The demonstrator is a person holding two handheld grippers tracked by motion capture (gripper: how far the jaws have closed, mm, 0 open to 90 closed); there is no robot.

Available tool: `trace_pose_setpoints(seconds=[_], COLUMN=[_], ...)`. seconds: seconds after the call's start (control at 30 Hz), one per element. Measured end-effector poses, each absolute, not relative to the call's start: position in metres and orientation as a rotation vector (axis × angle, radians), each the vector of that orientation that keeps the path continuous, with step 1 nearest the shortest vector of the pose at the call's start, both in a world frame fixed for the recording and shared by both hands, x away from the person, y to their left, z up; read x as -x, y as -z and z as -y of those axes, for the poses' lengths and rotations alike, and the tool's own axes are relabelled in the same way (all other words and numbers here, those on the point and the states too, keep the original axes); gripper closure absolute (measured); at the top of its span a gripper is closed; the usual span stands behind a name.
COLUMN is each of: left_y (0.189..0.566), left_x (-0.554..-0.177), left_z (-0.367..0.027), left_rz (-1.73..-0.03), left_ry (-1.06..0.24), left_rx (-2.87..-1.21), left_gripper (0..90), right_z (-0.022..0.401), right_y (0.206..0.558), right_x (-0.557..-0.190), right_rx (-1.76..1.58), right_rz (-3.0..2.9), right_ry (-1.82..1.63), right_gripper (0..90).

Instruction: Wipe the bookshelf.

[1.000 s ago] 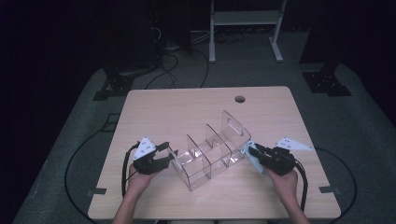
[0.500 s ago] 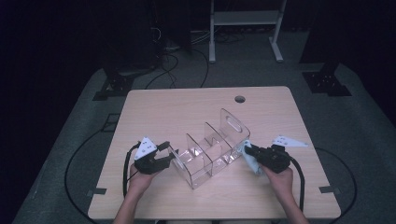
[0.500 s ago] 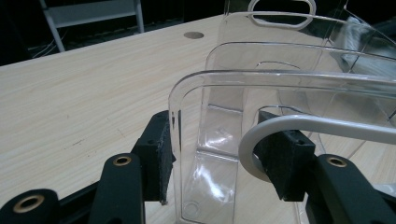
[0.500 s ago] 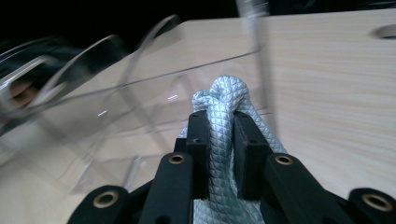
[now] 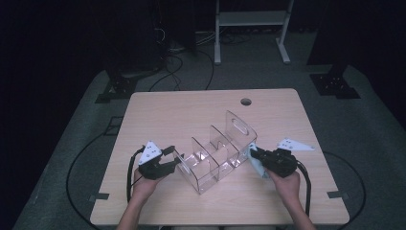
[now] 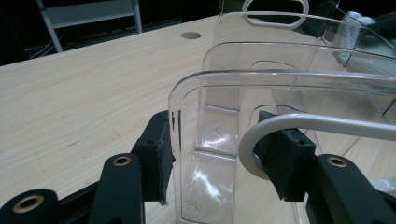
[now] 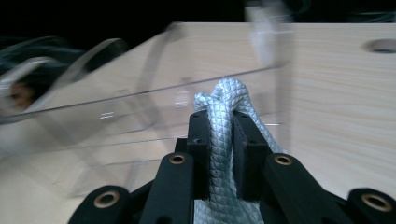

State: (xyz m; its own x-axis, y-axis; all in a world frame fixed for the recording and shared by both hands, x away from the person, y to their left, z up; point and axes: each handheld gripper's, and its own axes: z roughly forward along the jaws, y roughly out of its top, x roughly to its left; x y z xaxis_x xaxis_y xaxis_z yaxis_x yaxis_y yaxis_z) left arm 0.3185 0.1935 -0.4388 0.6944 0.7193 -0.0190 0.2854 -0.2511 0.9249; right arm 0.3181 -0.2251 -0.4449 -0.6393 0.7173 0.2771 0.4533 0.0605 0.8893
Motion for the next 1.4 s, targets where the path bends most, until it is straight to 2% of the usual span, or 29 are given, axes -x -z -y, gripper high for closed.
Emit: trace_pose_setpoints(seconds=[0.17,0.3,0.4,0.67,0.8,1.4], left_y=[0.439,0.438,0.438,0.438,0.438,0.439], left_x=[-0.316,-0.316,-0.316,-0.313,-0.313,-0.313], left_z=[-0.194,-0.194,-0.192,-0.191,-0.191,-0.190], left_rz=[-0.775,-0.769,-0.767,-0.755,-0.750,-0.756], left_ry=[-0.495,-0.487,-0.487,-0.476,-0.474,-0.481], left_rx=[-1.836,-1.839,-1.841,-1.847,-1.845,-1.836], left_gripper=[47.2,47.1,47.0,47.0,46.9,46.9], right_z=[0.211,0.238,0.242,0.220,0.238,0.233], right_y=[0.436,0.440,0.442,0.441,0.441,0.443], right_x=[-0.303,-0.318,-0.320,-0.305,-0.317,-0.322], right_rx=[-1.091,-1.241,-1.255,-1.108,-1.222,-1.168], right_rz=[-2.168,-2.068,-2.066,-2.179,-2.100,-2.138], right_ry=[-1.579,-1.575,-1.601,-1.521,-1.567,-1.552], right_gripper=[78.7,78.7,78.7,78.7,78.6,78.6])
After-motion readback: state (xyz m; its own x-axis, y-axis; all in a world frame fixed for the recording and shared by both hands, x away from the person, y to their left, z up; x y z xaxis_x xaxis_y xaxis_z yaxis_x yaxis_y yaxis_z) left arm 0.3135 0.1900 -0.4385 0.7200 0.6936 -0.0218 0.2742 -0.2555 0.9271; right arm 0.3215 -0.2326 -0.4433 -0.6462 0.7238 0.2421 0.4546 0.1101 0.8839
